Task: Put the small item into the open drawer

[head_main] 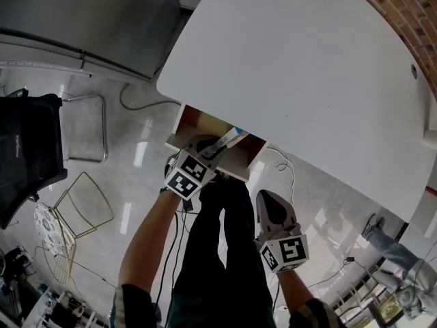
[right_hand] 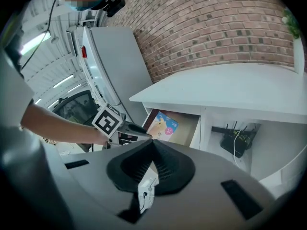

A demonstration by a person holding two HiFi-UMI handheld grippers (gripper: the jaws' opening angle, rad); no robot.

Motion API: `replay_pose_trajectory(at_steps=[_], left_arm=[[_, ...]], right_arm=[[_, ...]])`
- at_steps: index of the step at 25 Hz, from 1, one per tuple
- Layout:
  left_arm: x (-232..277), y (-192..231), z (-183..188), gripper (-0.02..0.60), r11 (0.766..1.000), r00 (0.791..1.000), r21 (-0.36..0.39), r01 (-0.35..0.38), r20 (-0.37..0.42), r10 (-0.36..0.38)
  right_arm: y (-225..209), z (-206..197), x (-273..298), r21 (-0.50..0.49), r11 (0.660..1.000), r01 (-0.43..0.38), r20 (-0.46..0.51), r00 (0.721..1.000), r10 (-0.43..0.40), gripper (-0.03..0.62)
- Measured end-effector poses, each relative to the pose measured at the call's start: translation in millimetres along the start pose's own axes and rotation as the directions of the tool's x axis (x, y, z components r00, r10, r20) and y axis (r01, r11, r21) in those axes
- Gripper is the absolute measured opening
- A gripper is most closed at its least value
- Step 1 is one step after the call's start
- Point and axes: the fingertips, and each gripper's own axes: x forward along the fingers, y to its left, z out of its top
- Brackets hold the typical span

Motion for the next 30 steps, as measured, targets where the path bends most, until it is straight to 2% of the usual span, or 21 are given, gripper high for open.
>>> replay_pose_trajectory(at_steps=[3, 6, 14, 21, 30], left_arm=[[17.1, 6.6, -4.3, 0.104, 0.998, 0.997, 0.059, 0.000, -0.077, 0.004], [29.3, 10.7, -8.6, 0.104, 0.993, 0.989, 0.110, 0.039, -0.143, -0.023], [49.7, 16.6, -24.1, 0.104, 0.977, 0.963, 0.179, 0.114, -0.263, -0.064], [63.1, 15.4, -38.5, 0.104, 0.977, 0.945, 0.154, 0.146, -0.315, -0.091], [71.3, 14.6, -57.9, 0.106, 0.976, 0.920, 0.138, 0.168, -0.379, -0.105]], right_arm=[[-2.5, 1.3, 0.3, 0.004, 1.000, 0.001, 0.000, 1.000, -0.001, 0.023], [-4.3, 5.7, 1.3, 0.025, 1.000, 0.012, 0.017, 1.000, -0.013, 0.023], [-15.3, -1.4, -3.2, 0.024, 0.999, 0.021, -0.007, 1.000, -0.021, 0.023], [-16.5, 8.5, 1.1, 0.066, 0.997, 0.030, 0.019, 0.999, -0.031, 0.023], [-18.7, -3.3, -0.6, 0.051, 0.999, 0.017, -0.026, 1.000, -0.016, 0.023]])
